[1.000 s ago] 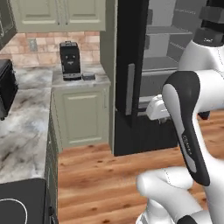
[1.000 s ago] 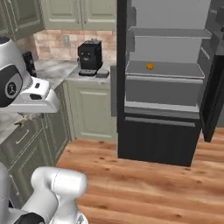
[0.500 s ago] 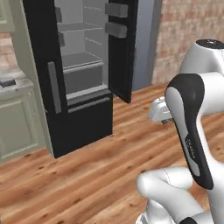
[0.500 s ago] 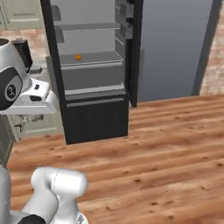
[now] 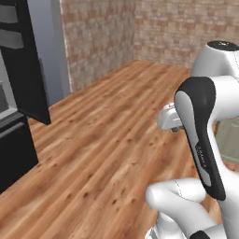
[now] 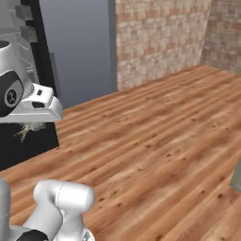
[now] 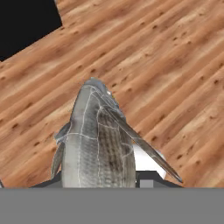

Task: Take the fish from the fridge and place it on the digital scale on the counter by the fridge. Wait a few seconds for a reading, then move it to the plate on the dining counter.

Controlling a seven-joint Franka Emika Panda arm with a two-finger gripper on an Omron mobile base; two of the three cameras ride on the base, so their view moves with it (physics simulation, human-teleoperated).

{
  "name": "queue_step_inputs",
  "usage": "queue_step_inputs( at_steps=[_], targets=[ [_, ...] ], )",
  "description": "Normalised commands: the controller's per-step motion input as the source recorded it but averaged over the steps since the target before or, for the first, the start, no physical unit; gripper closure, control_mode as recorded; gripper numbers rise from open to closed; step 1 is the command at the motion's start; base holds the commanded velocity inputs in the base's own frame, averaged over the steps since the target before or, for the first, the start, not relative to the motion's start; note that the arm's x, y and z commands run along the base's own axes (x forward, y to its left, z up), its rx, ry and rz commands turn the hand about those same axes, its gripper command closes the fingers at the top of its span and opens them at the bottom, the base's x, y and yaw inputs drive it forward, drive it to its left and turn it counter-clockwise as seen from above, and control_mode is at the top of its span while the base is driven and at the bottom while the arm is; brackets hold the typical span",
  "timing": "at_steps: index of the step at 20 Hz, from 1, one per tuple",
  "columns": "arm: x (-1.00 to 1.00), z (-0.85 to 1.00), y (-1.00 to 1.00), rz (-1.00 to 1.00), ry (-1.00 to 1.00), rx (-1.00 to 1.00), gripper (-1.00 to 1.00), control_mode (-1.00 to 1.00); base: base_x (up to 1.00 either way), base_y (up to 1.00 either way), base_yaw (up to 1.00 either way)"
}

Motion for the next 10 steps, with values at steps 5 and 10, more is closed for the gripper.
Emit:
queue_step_inputs(
  at_steps=[5,10],
  targets=[
    [0.00,0.00,0.00,0.00,0.00,0.00,1.00,1.00,0.12,-0.84,-0.70],
    [0.00,0.00,0.00,0.00,0.00,0.00,1.00,1.00,0.85,-0.42,-0.50]
  ],
)
